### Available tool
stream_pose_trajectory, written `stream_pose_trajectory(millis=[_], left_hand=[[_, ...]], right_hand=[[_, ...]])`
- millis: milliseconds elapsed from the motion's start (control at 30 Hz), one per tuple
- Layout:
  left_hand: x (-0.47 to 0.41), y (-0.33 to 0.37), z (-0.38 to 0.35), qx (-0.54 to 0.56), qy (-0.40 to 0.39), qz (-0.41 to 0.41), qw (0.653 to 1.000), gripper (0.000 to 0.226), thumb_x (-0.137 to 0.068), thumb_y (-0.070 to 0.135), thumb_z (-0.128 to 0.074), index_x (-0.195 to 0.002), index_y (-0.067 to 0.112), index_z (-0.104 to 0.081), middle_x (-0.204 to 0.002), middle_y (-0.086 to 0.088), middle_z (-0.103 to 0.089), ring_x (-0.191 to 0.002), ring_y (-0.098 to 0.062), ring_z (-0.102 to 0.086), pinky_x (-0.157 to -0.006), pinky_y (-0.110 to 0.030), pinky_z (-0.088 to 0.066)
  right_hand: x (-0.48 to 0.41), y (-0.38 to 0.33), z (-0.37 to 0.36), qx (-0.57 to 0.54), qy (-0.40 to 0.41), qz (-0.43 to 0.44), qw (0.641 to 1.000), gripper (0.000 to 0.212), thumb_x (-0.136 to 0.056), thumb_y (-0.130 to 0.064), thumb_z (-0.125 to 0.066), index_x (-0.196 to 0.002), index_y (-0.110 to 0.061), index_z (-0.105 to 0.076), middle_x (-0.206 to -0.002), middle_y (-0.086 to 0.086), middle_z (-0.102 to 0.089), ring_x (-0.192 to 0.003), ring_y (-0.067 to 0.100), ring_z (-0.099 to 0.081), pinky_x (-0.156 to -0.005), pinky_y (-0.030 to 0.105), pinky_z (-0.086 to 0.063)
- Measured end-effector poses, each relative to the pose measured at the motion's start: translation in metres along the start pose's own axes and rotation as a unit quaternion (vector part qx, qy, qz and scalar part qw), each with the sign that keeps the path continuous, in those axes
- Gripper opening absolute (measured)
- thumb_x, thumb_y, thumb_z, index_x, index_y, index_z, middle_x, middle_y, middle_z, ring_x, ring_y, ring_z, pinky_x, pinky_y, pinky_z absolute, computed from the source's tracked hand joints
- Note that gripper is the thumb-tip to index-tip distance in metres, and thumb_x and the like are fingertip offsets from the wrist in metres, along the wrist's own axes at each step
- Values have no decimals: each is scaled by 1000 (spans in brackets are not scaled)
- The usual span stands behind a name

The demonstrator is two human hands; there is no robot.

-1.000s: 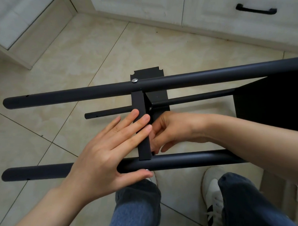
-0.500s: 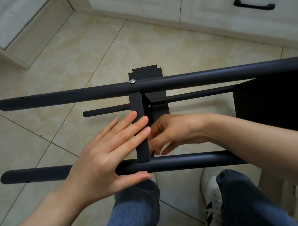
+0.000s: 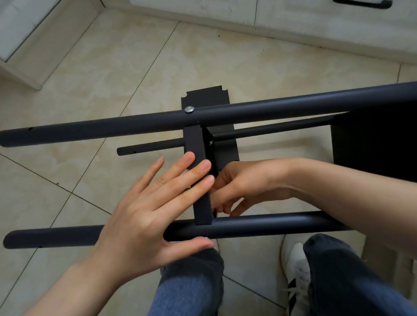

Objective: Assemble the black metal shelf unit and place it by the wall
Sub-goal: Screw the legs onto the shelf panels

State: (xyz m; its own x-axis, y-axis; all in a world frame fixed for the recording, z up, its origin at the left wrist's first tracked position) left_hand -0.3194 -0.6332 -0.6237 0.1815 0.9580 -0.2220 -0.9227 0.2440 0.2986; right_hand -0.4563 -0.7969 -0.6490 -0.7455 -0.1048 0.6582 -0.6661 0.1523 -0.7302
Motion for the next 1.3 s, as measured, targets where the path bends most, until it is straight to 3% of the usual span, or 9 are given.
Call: stream_pose_trajectory(millis=[367,500,733,900,1067,1300], left_hand=[[-1,1,-1,15,3,6,1000,81,-86,56,-72,-148,12,-43,-159,-2,-39,-150,-23,-31,-121,-52,-28],[-3,0,0,18,3,7,1000,80,-86,56,-71,-147,12,-44,-158,-2,-40,-150,-23,-32,-121,-51,-29],[-5,0,1,18,4,9,1000,79,-86,56,-71,-146,11,-45,-158,-2,-40,-150,-24,-33,-121,-51,-29],[-5,0,2,18,-1,12,1000,79,-86,55,-71,-146,12,-46,-158,-3,-40,-150,-23,-32,-121,-51,-29],[-6,0,2,23,1,15,1000,77,-86,56,-71,-145,11,-48,-157,-3,-42,-150,-24,-33,-120,-51,-30],[-7,-1,3,21,-1,13,1000,77,-86,55,-71,-145,11,-47,-157,-3,-41,-150,-24,-32,-120,-50,-30]], right_hand=[[-1,1,0,-20,-16,-4,1000,11,-93,-17,-64,-85,-11,-70,-85,4,-63,-73,11,-55,-80,30,-46],[2,1,6,-13,-10,-8,1000,14,-92,-20,-67,-95,-7,-71,-84,3,-63,-74,11,-55,-81,30,-47],[-3,-1,1,-14,-5,1,1000,14,-93,-18,-64,-82,-14,-70,-82,2,-64,-70,9,-57,-74,26,-48],[0,-2,7,-25,-13,-5,1000,10,-91,-18,-67,-88,-9,-71,-82,3,-64,-70,10,-56,-76,27,-48],[-3,-3,3,-26,-8,1,1000,15,-93,-15,-65,-79,-12,-70,-76,1,-63,-68,10,-55,-72,25,-47],[2,-6,7,-12,-9,-2,1000,11,-91,-18,-67,-87,-9,-71,-81,2,-64,-69,9,-54,-72,24,-46]])
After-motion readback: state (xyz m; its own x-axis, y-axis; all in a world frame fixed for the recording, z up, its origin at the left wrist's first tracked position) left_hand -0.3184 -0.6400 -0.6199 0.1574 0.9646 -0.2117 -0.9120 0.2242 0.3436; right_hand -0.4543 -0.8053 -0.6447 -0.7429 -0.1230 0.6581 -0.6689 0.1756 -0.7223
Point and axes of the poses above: each hand's wrist, its own x-axis away from the middle knuckle, its own z-axis out of the back of the hand, y = z × x, the point moved 1 cm from there along -x, towards the middle knuckle
